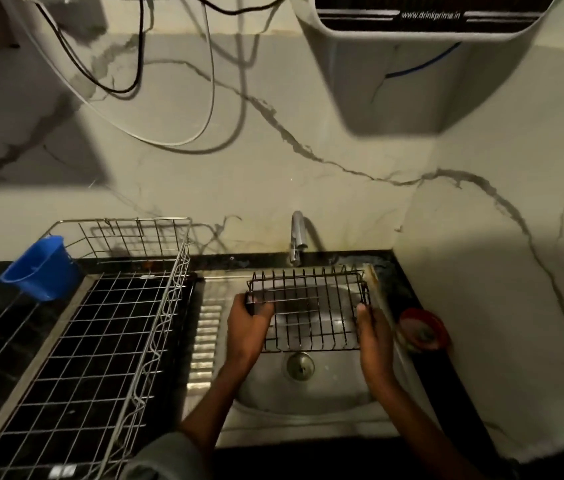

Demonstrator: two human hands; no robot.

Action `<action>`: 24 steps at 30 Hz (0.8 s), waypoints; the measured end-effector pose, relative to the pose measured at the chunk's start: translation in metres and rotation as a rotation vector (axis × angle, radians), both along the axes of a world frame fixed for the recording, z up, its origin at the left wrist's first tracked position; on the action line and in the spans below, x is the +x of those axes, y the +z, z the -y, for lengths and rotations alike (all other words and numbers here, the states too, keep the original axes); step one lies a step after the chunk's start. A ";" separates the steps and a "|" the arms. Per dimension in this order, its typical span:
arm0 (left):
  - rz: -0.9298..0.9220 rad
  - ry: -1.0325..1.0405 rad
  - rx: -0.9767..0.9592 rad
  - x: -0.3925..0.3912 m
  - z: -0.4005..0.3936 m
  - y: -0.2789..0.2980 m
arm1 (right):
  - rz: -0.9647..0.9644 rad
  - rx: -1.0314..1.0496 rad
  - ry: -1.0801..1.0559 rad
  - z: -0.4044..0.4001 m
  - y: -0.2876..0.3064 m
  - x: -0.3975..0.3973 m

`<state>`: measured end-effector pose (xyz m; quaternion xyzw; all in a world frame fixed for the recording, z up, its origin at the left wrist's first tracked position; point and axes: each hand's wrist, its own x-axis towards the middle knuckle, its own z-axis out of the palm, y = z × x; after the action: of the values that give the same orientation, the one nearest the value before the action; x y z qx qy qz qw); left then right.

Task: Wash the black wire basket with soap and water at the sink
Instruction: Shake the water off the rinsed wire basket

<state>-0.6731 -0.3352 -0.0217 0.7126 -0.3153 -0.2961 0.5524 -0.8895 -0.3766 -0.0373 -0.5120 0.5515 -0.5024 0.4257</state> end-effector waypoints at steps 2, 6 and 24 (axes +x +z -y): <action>0.081 -0.015 -0.031 0.001 0.001 0.002 | -0.032 -0.068 -0.003 0.004 -0.001 -0.002; 0.115 -0.006 0.070 0.000 0.005 -0.005 | -0.003 0.063 0.041 0.013 -0.034 -0.010; -0.136 0.231 0.149 -0.048 -0.019 -0.057 | 0.398 0.595 0.017 -0.026 -0.037 0.040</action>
<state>-0.7208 -0.3163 -0.0782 0.7614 -0.1703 -0.3007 0.5485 -0.8492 -0.3505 -0.0748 -0.2624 0.5756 -0.4061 0.6595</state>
